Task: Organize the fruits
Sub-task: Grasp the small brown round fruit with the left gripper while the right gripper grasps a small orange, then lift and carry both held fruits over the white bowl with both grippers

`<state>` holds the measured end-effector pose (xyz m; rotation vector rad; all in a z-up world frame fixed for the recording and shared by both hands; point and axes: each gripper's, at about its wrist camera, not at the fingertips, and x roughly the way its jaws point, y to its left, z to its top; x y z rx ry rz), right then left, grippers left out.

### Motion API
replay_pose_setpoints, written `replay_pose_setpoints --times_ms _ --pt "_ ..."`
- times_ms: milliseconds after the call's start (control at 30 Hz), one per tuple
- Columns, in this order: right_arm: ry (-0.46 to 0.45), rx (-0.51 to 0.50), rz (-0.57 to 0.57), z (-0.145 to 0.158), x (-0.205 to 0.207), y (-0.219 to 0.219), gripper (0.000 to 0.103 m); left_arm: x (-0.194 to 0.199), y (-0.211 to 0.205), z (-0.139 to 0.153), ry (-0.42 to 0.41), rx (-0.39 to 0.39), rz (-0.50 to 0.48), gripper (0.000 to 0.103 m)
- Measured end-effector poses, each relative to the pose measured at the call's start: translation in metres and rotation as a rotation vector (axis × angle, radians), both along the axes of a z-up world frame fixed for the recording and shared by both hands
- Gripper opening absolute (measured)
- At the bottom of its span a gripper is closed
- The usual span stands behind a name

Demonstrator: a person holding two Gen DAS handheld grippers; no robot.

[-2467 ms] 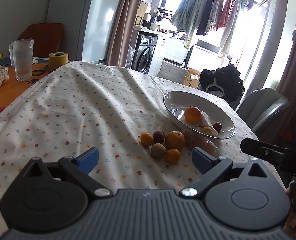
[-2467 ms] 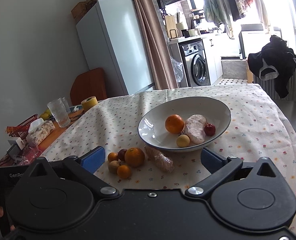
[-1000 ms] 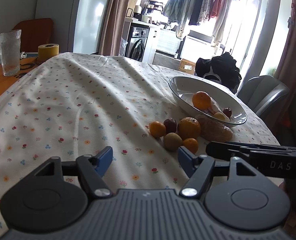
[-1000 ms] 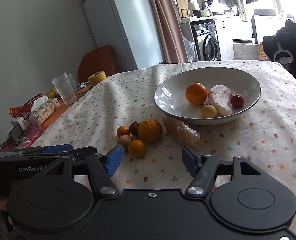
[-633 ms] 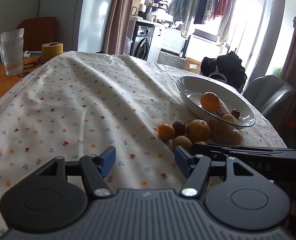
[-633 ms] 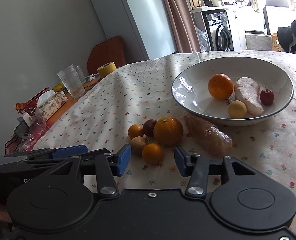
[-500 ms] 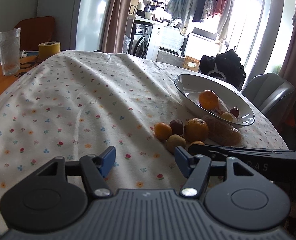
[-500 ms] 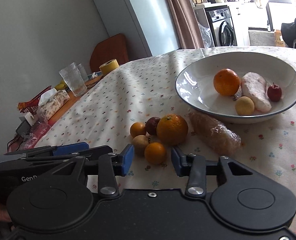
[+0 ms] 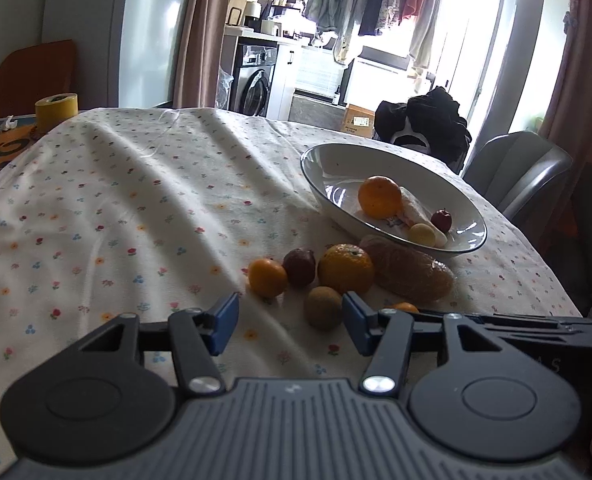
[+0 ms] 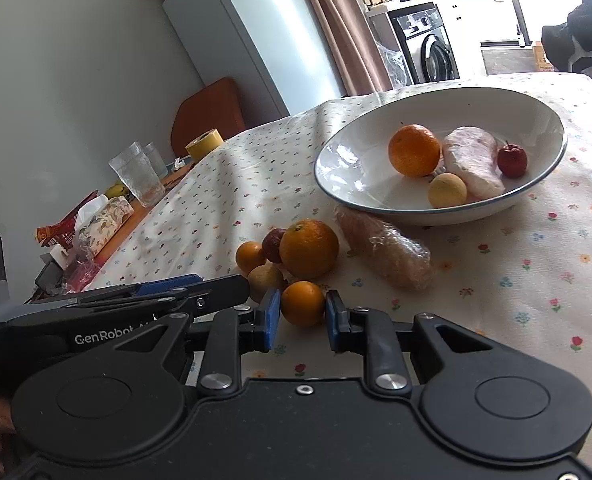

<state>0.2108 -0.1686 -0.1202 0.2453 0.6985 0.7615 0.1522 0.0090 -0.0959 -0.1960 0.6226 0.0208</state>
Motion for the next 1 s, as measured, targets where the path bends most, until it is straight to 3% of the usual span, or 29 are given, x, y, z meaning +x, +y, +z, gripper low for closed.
replay_pose_setpoints --times_ms 367,500,533,1000 --pt "0.003 0.014 -0.067 0.0 -0.002 -0.033 0.023 0.011 -0.016 -0.008 0.022 0.014 -0.016 0.048" --pt "0.007 0.015 -0.09 -0.001 -0.003 -0.041 0.023 0.01 -0.011 -0.007 0.017 0.009 0.015 0.024" --pt "0.008 0.016 -0.094 -0.001 -0.004 -0.043 0.023 0.01 -0.009 -0.007 0.017 0.004 0.018 0.022" --pt "-0.021 0.022 -0.092 0.007 -0.016 -0.045 0.023 -0.014 -0.003 0.007 -0.035 -0.026 0.009 0.022"
